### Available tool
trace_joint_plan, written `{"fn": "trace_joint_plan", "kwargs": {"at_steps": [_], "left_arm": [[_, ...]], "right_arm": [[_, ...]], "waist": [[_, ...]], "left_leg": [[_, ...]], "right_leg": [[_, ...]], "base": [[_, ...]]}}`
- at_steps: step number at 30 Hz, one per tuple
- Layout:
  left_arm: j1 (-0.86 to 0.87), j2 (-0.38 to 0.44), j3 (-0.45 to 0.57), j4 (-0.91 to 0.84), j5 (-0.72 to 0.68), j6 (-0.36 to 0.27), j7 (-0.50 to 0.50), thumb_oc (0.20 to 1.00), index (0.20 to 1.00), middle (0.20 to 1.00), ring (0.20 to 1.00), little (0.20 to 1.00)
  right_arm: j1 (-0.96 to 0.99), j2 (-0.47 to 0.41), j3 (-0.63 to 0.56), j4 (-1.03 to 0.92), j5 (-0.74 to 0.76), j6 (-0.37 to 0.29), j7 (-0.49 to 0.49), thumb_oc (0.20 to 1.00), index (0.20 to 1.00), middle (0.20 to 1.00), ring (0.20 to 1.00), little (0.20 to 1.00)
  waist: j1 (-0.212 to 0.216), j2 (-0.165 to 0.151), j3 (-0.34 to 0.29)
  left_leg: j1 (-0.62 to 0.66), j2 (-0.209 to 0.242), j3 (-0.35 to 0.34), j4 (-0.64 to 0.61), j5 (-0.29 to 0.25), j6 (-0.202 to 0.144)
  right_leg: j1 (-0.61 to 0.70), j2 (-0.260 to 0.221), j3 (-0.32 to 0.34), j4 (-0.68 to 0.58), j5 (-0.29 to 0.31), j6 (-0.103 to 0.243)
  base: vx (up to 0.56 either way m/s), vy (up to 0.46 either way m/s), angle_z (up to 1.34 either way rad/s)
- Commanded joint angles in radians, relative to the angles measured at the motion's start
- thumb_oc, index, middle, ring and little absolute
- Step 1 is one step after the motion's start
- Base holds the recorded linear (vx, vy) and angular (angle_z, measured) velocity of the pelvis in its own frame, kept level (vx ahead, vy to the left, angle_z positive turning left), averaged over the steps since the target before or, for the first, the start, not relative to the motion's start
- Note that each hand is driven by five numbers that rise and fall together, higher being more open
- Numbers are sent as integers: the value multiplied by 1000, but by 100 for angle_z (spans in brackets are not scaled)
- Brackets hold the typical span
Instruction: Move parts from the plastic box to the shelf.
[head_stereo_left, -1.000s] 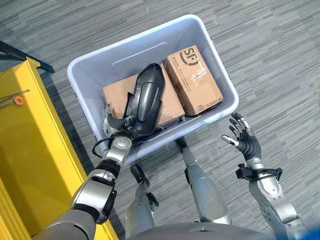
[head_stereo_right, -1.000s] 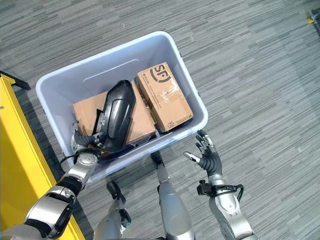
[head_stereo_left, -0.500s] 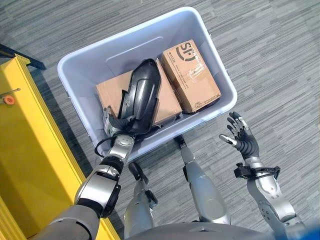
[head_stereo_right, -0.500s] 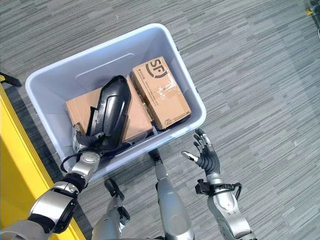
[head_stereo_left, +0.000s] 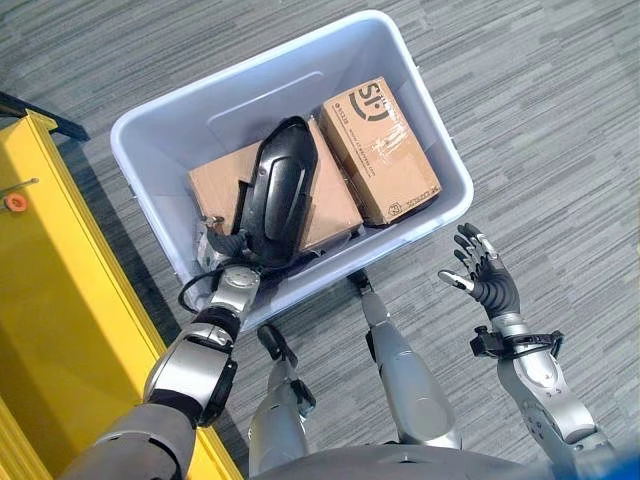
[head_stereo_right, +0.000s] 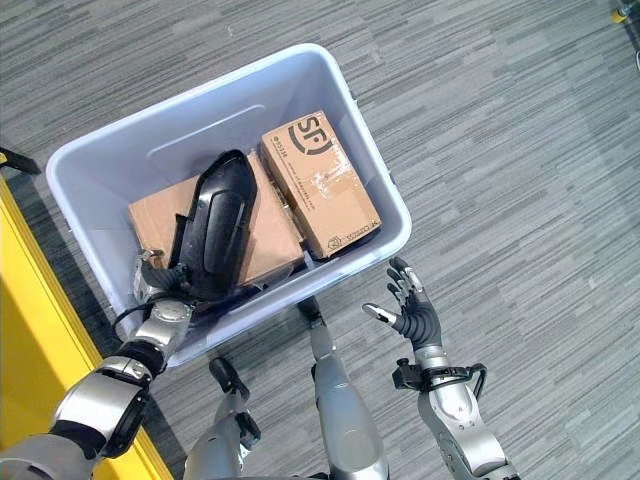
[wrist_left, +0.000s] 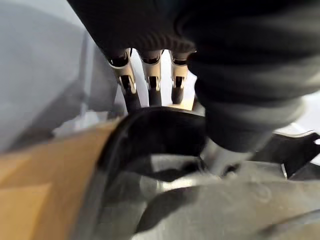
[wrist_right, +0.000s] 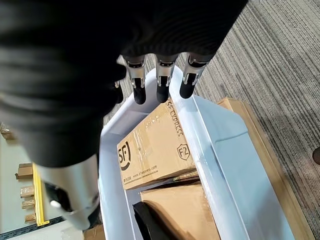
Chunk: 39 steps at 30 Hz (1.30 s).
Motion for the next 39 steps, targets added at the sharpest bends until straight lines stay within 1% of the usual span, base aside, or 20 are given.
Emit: {"fn": "trace_joint_plan", "kwargs": {"at_steps": [1,9,15,16,18,19,22,24,25,27,29,30,31,32,33,34,35,36,37,39], "left_arm": [[-59,-25,-14,48,-4,15,-102,200,200,200,200,200],[-31,-45,-15,48,5,18,-106,200,200,200,200,200],[0,-58,-4,36,-20,9,-117,200,200,200,200,200],[-1,-57,-3,36,-20,9,-117,200,200,200,200,200],[45,-63,16,-18,-73,-30,-119,200,200,200,200,200],[55,-61,18,-34,-77,-39,-116,200,200,200,200,200],[114,-47,30,-142,-100,-67,-109,200,200,200,200,200],[136,-41,32,-177,-106,-75,-108,200,200,200,200,200],[211,-20,53,-327,-161,-125,-112,200,200,200,200,200],[258,-11,71,-410,-222,-154,-142,200,200,200,200,200],[299,3,81,-482,-227,-167,-158,200,200,200,200,200],[340,12,104,-564,-251,-184,-174,200,200,200,200,200],[340,12,104,-565,-251,-184,-174,200,200,200,200,200],[361,13,115,-602,-272,-197,-187,200,200,200,200,200],[379,12,124,-641,-302,-205,-205,200,200,200,200,200],[419,26,138,-724,-289,-209,-224,200,200,200,200,200],[420,26,138,-725,-289,-209,-224,200,200,200,200,200],[463,31,158,-796,-304,-212,-253,200,200,200,200,200],[463,31,157,-796,-304,-212,-253,200,200,200,200,200],[497,38,179,-850,-316,-216,-281,200,200,200,200,200]], "right_arm": [[-31,-20,-49,-83,31,-32,18,1000,1000,1000,1000,1000],[-18,-23,-59,-82,22,-32,16,1000,1000,1000,1000,1000],[-15,-27,-63,-77,40,-19,20,1000,1000,1000,1000,1000],[-16,-28,-62,-78,40,-19,21,1000,1000,1000,1000,1000],[-19,-24,-64,-76,43,-12,14,1000,1000,1000,1000,1000],[-20,-24,-63,-78,44,-13,14,1000,1000,1000,1000,1000],[-19,-30,-72,-81,42,-12,8,1000,1000,1000,1000,1000],[-18,-32,-73,-80,39,-10,7,1000,1000,1000,1000,1000],[-10,-39,-90,-86,36,0,7,1000,1000,1000,1000,1000],[-8,-40,-97,-84,33,10,12,1000,1000,1000,1000,1000],[-3,-39,-105,-84,31,17,18,1000,1000,1000,1000,1000],[0,-38,-117,-83,29,26,23,1000,1000,1000,1000,1000],[0,-38,-117,-83,29,26,23,1000,1000,1000,1000,1000],[4,-38,-125,-83,27,32,27,1000,1000,1000,1000,1000],[8,-37,-131,-80,25,41,32,1000,1000,1000,1000,1000],[7,-32,-147,-72,15,53,33,1000,1000,1000,1000,1000],[7,-32,-147,-72,15,53,33,1000,1000,1000,1000,1000],[11,-32,-161,-72,11,65,45,1000,1000,1000,1000,1000],[12,-33,-161,-72,11,65,45,1000,1000,1000,1000,1000],[15,-31,-175,-76,8,78,61,1000,1000,1000,1000,1000]], "waist": [[-48,-3,47],[-41,17,34],[-32,29,16],[-33,22,20],[-21,35,0],[-19,38,-2],[-4,48,-15],[1,51,-20],[16,60,-33],[24,64,-43],[31,67,-55],[39,70,-69],[38,70,-69],[41,72,-74],[46,74,-82],[55,76,-98],[54,76,-98],[61,80,-115],[60,81,-113],[67,84,-129]], "left_leg": [[75,8,-35,13,22,-13],[87,5,-51,13,19,-10],[102,3,-64,13,14,-10],[91,5,-58,13,40,-7],[105,2,-68,13,40,-6],[107,1,-70,13,40,-6],[118,-2,-81,13,38,-6],[122,-3,-86,13,38,-6],[129,-8,-101,13,36,-5],[136,-11,-109,13,36,-4],[144,-13,-115,13,34,-3],[149,-15,-123,13,28,-2],[149,-15,-123,13,28,-2],[152,-17,-126,13,27,-1],[155,-18,-131,13,24,0],[162,-19,-139,13,18,2],[162,-19,-139,13,18,2],[167,-21,-146,13,16,4],[171,-21,-147,13,13,4],[180,-22,-154,13,12,7]], "right_leg": [[102,-29,-59,39,-144,55],[115,-34,-73,44,-156,53],[133,-38,-82,48,-162,52],[119,-35,-80,54,-141,45],[138,-41,-88,57,-146,44],[141,-42,-91,57,-146,44],[161,-48,-101,55,-148,44],[167,-51,-105,54,-149,44],[188,-60,-117,51,-149,45],[202,-65,-126,49,-150,45],[217,-70,-133,46,-151,45],[232,-75,-139,43,-153,45],[232,-75,-139,43,-153,45],[240,-77,-140,41,-153,45],[249,-80,-144,39,-153,46],[264,-85,-152,37,-155,47],[265,-85,-152,36,-155,47],[278,-89,-154,35,-154,46],[282,-90,-155,35,-157,47],[298,-93,-159,35,-159,46]], "base": [[0,0,0],[2,0,-1],[-13,-8,1],[-79,-33,5],[-36,-5,10],[2,11,8],[5,4,4],[8,1,7],[13,3,12],[10,8,20],[21,18,20],[20,17,20],[21,23,15],[19,27,20],[41,34,16],[31,19,18],[43,22,10],[27,19,9],[44,26,16],[33,19,22]]}}
